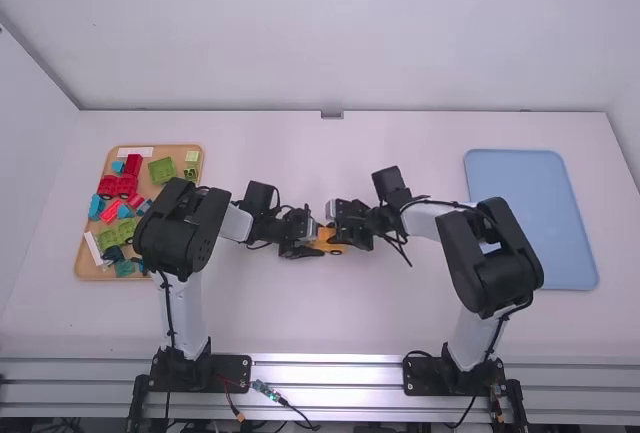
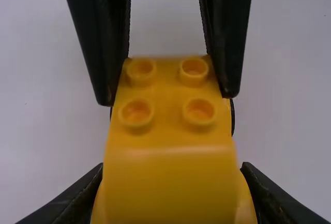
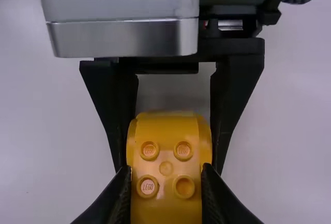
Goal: Assemble lego blocks to make yellow taxi
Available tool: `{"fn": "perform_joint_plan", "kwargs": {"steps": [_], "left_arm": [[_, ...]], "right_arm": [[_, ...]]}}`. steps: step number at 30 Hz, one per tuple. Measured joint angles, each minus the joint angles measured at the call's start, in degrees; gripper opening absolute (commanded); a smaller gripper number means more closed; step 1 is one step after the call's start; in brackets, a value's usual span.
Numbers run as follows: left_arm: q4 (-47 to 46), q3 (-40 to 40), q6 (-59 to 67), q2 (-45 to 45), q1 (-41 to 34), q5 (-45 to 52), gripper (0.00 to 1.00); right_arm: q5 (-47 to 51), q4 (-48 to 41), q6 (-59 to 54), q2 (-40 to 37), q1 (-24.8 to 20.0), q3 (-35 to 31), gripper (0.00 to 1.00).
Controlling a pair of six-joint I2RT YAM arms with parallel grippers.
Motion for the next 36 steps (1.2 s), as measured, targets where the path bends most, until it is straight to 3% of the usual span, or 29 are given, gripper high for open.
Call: {"fn": "perform_joint_plan", "kwargs": {"steps": [23,30,32,34,36], "left_arm": [[0.0,0.0,-0.2,0.0,0.1,-0.2,0.26],[0.1,0.0,-0.2,0.0,0.2,-0.2,0.3],[0.1,0.0,-0.2,0.0,0.2,-0.3,0.3],[0.0,0.0,-0.2,0.0,0.1,-0.3,0.29],[0.0,0.0,-0.1,0.0,0.1,-0.3,0.28]], "right_arm": [[5.9,-0.3,3.9,-1.5,2.3,0.2,0.0],[7.2,-1.0,4.2,-1.8,2.7,0.3,0.0],[7.2,-1.0,4.1,-1.8,2.7,0.3,0.03],[7.2,-0.9,4.1,-1.8,2.7,0.4,0.19],[7.2,-0.9,4.3,-1.8,2.7,0.3,0.21]]}}
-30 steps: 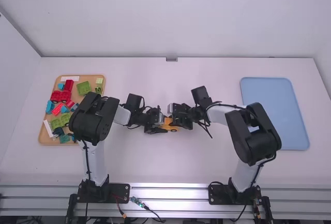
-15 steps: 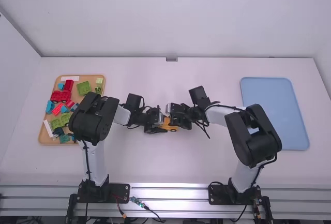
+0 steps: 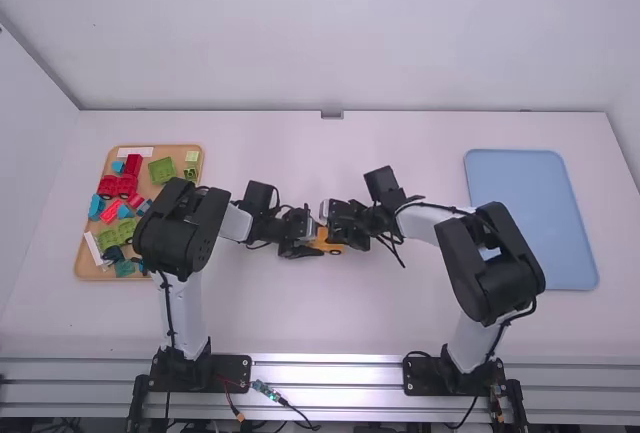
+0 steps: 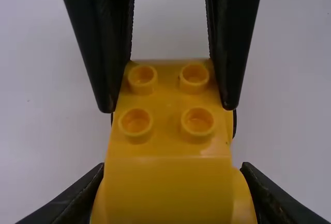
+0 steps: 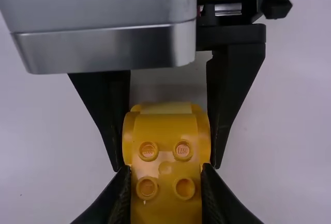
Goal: Assemble lego blocks to make yellow taxi
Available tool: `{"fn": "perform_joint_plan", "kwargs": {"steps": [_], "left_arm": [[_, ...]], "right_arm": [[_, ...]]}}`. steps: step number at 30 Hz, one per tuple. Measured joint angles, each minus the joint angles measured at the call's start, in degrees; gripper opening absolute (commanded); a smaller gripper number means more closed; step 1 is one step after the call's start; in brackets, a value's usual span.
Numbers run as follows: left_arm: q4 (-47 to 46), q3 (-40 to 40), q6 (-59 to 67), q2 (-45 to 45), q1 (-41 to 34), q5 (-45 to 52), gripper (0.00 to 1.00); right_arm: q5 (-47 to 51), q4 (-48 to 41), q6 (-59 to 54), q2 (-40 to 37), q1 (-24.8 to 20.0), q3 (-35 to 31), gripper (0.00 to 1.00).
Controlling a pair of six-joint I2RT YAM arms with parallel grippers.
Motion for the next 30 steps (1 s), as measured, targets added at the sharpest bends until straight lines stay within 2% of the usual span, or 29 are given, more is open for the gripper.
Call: {"fn": "perform_joint_plan", "kwargs": {"steps": [9,14,17,20,30], "left_arm": [[0.0,0.0,0.0,0.0,0.0,0.0,0.26],[0.0,0.0,0.0,0.0,0.0,0.0,0.26],[0.0,0.0,0.0,0.0,0.0,-0.1,0.25],[0.1,0.0,0.2,0.0,-0.1,-0.1,0.24],[0.0,0.0,0.4,0.0,-0.3,0.0,0.23]], "right_arm": [[-0.1,0.0,-0.2,0.0,0.0,0.0,0.25],[0.0,0.1,0.0,0.0,0.0,0.0,0.34],[0.6,0.0,0.0,0.0,0.0,0.0,0.35],[3.7,-0.7,0.0,1.1,0.5,-0.2,0.41],[3.9,-1.4,-0.2,0.5,0.2,-0.3,0.47]]}}
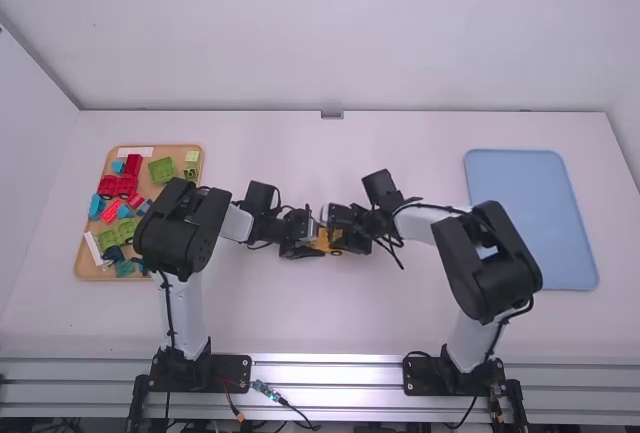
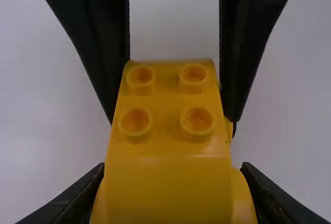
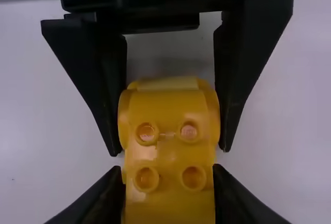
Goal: Assemble lego blocks to make yellow taxi
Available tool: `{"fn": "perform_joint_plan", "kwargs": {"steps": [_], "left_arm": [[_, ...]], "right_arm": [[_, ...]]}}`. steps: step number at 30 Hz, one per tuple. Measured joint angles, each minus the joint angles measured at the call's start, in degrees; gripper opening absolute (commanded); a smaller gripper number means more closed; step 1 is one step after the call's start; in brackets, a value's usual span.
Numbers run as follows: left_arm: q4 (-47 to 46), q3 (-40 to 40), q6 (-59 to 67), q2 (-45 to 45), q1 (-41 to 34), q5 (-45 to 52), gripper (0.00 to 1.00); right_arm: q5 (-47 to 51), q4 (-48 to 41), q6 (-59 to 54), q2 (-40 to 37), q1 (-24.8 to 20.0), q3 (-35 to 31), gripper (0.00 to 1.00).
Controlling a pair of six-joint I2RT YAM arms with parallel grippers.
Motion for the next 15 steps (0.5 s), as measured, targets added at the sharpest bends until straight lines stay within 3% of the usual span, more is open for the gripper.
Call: {"fn": "perform_joint_plan", "kwargs": {"steps": [15], "left_arm": [[-0.2,0.0,0.1,0.0,0.0,0.0,0.24]], "right_arm": [[-5.1,0.3,-0.1,-2.1,-1.8,-0.2,0.61]]}}
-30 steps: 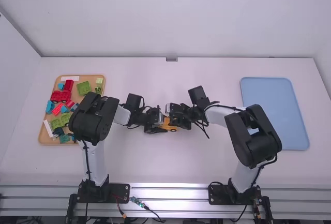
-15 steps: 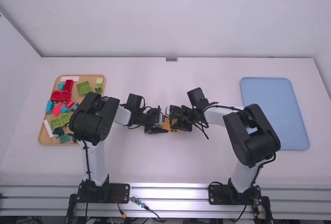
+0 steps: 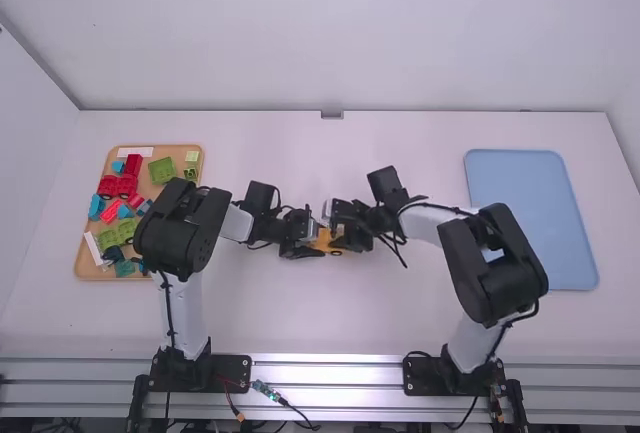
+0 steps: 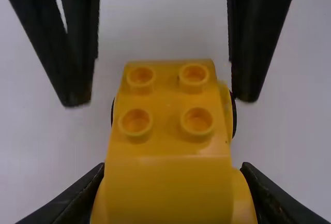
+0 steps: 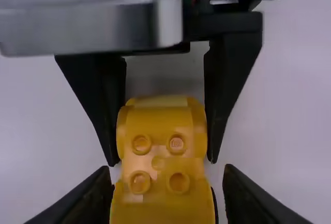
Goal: Assemble lego blocks to make yellow taxi
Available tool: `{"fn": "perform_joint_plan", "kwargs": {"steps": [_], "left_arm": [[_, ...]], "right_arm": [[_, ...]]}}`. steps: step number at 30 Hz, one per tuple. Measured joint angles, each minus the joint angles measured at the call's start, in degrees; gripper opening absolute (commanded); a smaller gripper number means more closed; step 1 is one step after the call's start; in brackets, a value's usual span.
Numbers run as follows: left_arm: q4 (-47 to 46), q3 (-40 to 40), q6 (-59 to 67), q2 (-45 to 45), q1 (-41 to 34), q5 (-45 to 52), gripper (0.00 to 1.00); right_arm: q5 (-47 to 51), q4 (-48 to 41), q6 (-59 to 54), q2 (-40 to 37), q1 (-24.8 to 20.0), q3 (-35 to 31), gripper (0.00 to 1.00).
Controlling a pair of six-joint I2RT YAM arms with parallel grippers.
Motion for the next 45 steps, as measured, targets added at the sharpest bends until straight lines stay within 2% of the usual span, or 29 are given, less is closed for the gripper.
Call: {"fn": "perform_joint_plan", "kwargs": {"steps": [5,9,10,11,12,16,20,22,25,27,32,35,38,45], "left_arm": [[0.0,0.0,0.0,0.0,0.0,0.0,0.25],[0.0,0.0,0.0,0.0,0.0,0.0,0.31],[0.0,0.0,0.0,0.0,0.0,0.0,0.38],[0.0,0.0,0.0,0.0,0.0,0.0,0.39],[0.0,0.0,0.0,0.0,0.0,0.0,0.4],[0.3,0.0,-0.7,0.0,0.0,-0.1,0.64],[1.7,0.0,-4.9,0.0,0.0,-1.9,0.98],[1.6,0.2,-6.6,0.0,0.0,-2.4,0.99],[1.0,0.2,-7.5,-0.2,0.0,-3.0,0.99],[-0.8,0.2,-7.3,-1.1,-0.1,-4.1,0.99],[-8.7,0.2,-7.1,-5.4,-0.1,-9.4,0.99],[-16.7,0.6,-6.7,-8.6,-0.1,-12.6,0.99],[-27.8,3.5,-3.7,-12.1,-0.1,-14.8,0.99],[-47.3,13.6,3.4,-17.8,0.3,-17.1,0.99]], "right_arm": [[-2.3,-5.2,-1.8,-4.1,-2.1,0.0,0.69],[-3.0,-11.1,-5.0,-6.8,-4.4,0.0,0.79],[-3.2,-13.3,-6.4,-7.6,-5.8,-0.1,0.88],[-3.3,-13.6,-6.6,-7.7,-5.9,-0.1,0.89],[-3.5,-15.5,-7.8,-8.2,-7.5,-0.1,1.0],[-4.0,-18.5,-10.6,-8.5,-11.6,-0.1,0.99],[-5.8,-18.0,-13.3,-8.5,-15.6,-1.5,0.99],[-6.6,-16.1,-13.9,-8.5,-16.8,-3.1,0.99],[-7.6,-7.8,-13.0,-8.6,-17.9,-7.3,0.99],[-8.3,2.0,-10.7,-8.6,-17.9,-11.9,0.99],[-8.7,21.3,-4.0,-8.6,-15.2,-21.2,0.99],[-8.2,27.6,-0.2,-8.6,-12.8,-24.1,0.99],[-6.6,29.9,3.9,-8.6,-10.0,-24.7,0.99],[-4.7,28.2,6.8,-7.9,-6.8,-22.5,0.99]]}}
